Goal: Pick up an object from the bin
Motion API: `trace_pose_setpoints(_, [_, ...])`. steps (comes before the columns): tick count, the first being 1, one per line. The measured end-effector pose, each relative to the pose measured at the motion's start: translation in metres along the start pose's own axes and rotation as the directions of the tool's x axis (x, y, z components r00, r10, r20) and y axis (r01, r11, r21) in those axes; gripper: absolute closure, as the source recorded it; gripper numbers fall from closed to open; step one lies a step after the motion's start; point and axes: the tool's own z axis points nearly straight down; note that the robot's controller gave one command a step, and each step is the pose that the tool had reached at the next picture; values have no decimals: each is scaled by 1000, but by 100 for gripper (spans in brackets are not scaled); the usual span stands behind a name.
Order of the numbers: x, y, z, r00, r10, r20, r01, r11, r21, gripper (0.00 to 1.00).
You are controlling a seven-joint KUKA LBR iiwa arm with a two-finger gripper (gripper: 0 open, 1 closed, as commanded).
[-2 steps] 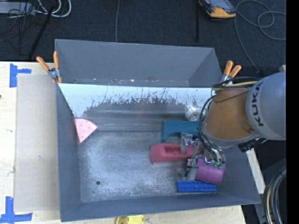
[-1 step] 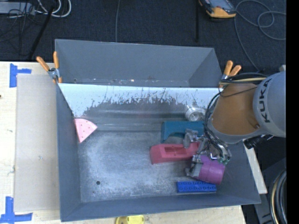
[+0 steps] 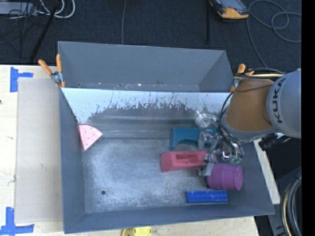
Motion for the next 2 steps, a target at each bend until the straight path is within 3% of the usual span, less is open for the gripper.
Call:
trace_pose_setpoints(1, [35, -5, 2, 995, 95, 10, -95, 995, 2, 0])
trace_pose_setpoints(2, [59, -9, 8, 974, 228, 7, -228, 974, 6, 100])
